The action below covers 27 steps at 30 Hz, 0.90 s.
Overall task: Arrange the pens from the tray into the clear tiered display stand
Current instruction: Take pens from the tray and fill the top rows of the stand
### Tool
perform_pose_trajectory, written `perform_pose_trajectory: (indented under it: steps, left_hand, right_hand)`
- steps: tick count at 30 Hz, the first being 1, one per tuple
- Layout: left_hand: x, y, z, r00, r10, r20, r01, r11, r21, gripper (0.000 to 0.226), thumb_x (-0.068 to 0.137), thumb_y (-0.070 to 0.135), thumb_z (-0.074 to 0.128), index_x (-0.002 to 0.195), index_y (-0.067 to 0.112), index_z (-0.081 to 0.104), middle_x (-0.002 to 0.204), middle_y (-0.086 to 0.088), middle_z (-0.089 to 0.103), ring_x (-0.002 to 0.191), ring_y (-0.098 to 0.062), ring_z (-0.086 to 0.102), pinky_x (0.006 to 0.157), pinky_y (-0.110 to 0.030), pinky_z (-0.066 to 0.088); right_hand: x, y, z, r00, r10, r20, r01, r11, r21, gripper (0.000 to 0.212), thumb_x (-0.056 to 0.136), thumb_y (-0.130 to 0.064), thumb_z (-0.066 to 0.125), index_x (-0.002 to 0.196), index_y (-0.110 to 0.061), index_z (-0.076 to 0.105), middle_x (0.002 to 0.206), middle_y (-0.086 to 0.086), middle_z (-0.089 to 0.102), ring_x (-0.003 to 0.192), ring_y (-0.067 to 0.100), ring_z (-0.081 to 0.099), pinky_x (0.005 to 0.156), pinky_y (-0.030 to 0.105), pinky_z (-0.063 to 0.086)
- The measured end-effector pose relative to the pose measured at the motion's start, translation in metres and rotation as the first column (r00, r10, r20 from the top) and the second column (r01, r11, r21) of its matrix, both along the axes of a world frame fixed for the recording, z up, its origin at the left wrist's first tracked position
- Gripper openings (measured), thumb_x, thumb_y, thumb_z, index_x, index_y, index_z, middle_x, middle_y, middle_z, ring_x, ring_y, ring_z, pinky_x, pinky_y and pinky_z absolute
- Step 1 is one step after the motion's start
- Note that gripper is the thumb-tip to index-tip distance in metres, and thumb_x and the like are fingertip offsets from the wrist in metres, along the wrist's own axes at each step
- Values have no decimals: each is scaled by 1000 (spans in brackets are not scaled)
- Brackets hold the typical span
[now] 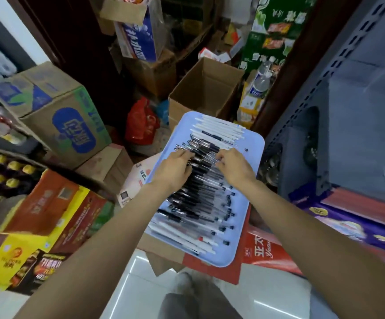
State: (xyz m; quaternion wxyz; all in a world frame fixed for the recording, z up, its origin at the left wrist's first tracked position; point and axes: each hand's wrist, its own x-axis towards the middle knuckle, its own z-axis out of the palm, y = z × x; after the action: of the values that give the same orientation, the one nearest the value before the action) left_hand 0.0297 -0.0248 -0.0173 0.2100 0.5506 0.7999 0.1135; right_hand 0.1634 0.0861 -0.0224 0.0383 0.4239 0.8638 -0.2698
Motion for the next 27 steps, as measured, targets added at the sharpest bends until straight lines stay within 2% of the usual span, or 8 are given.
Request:
perform_pose_trajectory:
  steps: [2,6,9,14,17,22,25,27]
  left_hand:
    - [-2,2,-3,998,-8,-57,10,999,38,39,98,17,44,136,16,43,140,-4,43,126,-26,43,96,-35,37]
    - [-10,14,-3,996,-5,-84,11,997,73,29,96,14,47,125,15,55,127,-6,50,119,-27,46,92,-35,38]
    - [-16,26,-4,1000,10,-24,-9,999,44,24,93,11,53,116,10,60,117,-11,50,111,-30,49,91,-41,43]
    - [-24,37,-1,998,6,57,-7,1000,19,16,89,11,62,104,9,62,107,-8,49,102,-26,52,90,-35,44]
    - [-28,34,-3,990,58,126,-63,997,36,16,87,10,64,102,9,63,101,-5,48,97,-25,53,91,-34,43]
    - [-31,27,-10,965,185,184,-201,977,73,16,86,10,64,102,11,65,104,-7,51,98,-24,55,92,-30,43]
    - [-29,27,-12,951,226,211,-248,965,81,17,88,11,63,105,10,65,105,-6,50,100,-22,54,88,-23,39]
    - [-26,25,-12,961,196,196,-219,970,104,21,87,13,64,107,13,65,108,-7,51,97,-23,55,90,-28,41]
  right_hand:
    - [-2,6,-3,1000,-5,18,6,1000,-24,16,95,-11,50,107,-3,57,105,17,54,85,35,57,74,47,51]
    - [-5,15,-5,999,40,28,-38,997,-66,5,94,-8,52,90,-7,49,78,12,42,68,28,41,63,41,35]
    - [-6,19,-5,995,89,42,-86,993,-79,14,94,-9,53,86,-10,41,79,13,41,70,29,43,65,44,38]
    - [-8,24,-3,988,135,75,-128,988,-88,11,95,-12,53,89,-8,44,90,24,58,83,37,58,75,49,49]
    - [-7,25,-4,979,169,117,-164,985,-56,8,96,-10,50,93,-7,43,91,16,48,83,35,53,76,47,49]
    - [-9,23,-7,966,188,177,-198,979,39,11,95,-3,44,87,-8,39,68,2,25,74,30,44,62,38,37]
    - [-8,21,-7,966,183,183,-194,980,43,30,94,1,43,69,-12,32,67,2,25,74,29,45,61,37,35]
    - [-8,21,-6,971,175,162,-182,983,26,28,93,2,43,69,-11,35,72,10,36,78,33,50,64,41,39]
